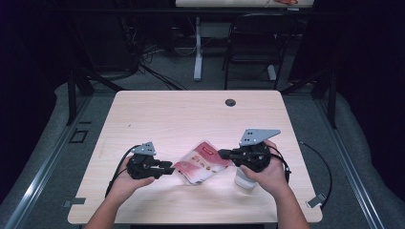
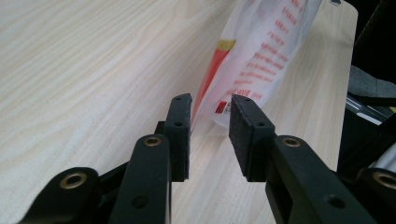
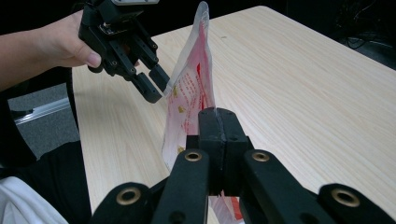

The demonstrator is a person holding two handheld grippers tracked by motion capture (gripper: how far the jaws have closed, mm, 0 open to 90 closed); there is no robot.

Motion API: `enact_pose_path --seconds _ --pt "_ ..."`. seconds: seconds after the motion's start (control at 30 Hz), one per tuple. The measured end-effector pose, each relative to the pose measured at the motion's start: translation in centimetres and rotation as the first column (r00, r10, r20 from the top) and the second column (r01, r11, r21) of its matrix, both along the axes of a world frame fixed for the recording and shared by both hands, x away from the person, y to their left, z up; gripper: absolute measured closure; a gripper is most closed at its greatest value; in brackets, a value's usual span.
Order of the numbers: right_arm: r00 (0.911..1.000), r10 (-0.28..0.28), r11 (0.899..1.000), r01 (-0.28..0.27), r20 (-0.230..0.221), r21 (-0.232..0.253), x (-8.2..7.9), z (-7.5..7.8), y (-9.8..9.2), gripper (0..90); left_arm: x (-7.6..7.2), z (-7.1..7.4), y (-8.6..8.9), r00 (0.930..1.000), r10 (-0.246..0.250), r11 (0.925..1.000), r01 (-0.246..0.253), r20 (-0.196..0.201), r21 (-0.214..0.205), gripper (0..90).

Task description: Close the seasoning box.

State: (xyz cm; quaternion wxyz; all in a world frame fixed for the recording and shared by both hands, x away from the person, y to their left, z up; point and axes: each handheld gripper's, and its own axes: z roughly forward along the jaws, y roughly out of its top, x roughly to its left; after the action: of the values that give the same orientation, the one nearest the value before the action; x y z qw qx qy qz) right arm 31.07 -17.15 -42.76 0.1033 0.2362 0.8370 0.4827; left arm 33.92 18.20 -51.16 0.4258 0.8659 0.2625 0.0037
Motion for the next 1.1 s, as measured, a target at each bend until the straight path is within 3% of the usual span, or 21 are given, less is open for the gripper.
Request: enact_pose_path --seconds 0.17,0.33,0.6,0.8,1.03,1.07,1.1 --pt "0.9999 0.011 1.000 -0.011 -0.005 0.009 0.0 0.0 0.4 90.0 0.0 0.1 -0.1 0.9998 -0.020 0.9998 0.020 -0.002 0.007 77.0" --pt "0.9999 0.012 1.000 -0.012 -0.011 0.019 0.1 0.1 0.8 90.0 -0.1 0.2 -0.3 0.9995 -0.028 0.9995 0.027 0.015 0.018 76.6" --pt "0.9993 0.031 0.999 -0.031 -0.019 0.016 0.3 0.4 2.0 89.1 -0.2 0.2 0.1 0.9992 -0.023 0.9976 0.021 0.034 0.066 85.2" --pt "0.9979 0.037 0.999 -0.037 -0.052 0.006 0.9 0.9 3.1 86.0 -0.3 0.1 0.4 0.9990 -0.027 0.9954 0.023 0.036 0.093 88.3" --pt "0.9956 0.057 0.998 -0.057 -0.075 0.005 1.1 1.1 4.2 82.9 -0.1 -0.1 1.1 0.9998 -0.021 0.9979 0.021 0.007 0.061 81.8" --pt "0.9947 0.065 0.998 -0.065 -0.080 0.006 1.2 1.2 4.5 82.7 -0.2 0.2 1.2 0.9994 -0.034 0.9992 0.033 0.011 0.022 79.7" --pt "0.9948 0.066 0.998 -0.066 -0.078 0.002 1.3 1.2 4.7 82.6 -0.3 0.4 1.2 0.9992 -0.036 0.9993 0.036 0.019 0.012 78.1"
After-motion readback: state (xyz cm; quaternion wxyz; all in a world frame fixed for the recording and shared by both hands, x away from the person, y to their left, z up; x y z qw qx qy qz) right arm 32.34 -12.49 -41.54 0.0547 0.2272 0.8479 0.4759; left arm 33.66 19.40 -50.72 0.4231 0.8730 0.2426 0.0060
